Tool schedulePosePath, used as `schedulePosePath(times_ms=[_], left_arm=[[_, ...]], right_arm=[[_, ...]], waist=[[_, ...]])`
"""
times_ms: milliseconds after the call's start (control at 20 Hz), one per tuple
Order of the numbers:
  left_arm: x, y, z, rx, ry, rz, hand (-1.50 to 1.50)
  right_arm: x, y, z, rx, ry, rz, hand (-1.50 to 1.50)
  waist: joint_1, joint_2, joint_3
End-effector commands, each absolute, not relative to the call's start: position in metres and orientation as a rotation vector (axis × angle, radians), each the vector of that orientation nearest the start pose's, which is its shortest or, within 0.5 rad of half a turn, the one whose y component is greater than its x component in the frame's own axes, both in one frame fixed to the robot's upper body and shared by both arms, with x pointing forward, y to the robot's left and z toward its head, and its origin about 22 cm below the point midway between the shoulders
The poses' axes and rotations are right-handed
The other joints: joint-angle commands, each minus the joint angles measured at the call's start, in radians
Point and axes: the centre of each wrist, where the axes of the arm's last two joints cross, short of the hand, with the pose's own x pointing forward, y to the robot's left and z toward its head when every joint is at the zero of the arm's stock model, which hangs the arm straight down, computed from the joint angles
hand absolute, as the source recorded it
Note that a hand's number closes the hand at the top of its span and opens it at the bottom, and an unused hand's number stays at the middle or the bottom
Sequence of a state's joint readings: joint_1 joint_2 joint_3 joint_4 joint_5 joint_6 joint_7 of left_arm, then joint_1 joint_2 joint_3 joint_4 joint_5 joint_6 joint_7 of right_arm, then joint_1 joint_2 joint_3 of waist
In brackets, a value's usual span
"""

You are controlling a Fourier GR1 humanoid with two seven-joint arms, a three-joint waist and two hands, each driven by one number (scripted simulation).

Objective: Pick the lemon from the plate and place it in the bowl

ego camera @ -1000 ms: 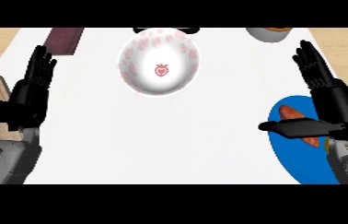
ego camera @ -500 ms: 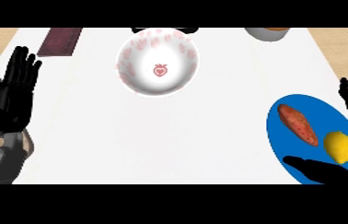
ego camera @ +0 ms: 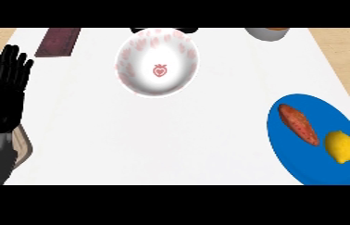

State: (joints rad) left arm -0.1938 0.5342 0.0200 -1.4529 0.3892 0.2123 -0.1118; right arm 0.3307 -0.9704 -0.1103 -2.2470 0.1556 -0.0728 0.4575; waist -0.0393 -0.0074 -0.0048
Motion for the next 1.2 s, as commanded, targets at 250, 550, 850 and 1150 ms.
schedulePosePath(times_ms=[250,550,850,1150], left_arm=[[0.289,0.343,0.078,0.266,-1.783,0.045,0.00],[0.292,0.335,0.076,0.256,-1.795,0.037,0.00],[0.296,0.336,0.080,0.218,-1.782,0.019,0.00],[0.276,0.330,0.058,0.236,-1.791,0.039,0.00]], right_arm=[[0.158,-0.322,0.235,-0.845,-0.959,1.071,-1.50],[0.152,-0.337,0.242,-0.830,-0.886,1.052,-1.50],[0.179,-0.368,0.214,-0.819,-0.869,1.015,-1.50],[0.168,-0.369,0.171,-0.771,-0.833,1.006,-1.50]], waist=[[0.019,0.004,0.003],[0.025,0.005,0.004],[0.048,0.011,0.005],[0.038,0.007,0.005]])
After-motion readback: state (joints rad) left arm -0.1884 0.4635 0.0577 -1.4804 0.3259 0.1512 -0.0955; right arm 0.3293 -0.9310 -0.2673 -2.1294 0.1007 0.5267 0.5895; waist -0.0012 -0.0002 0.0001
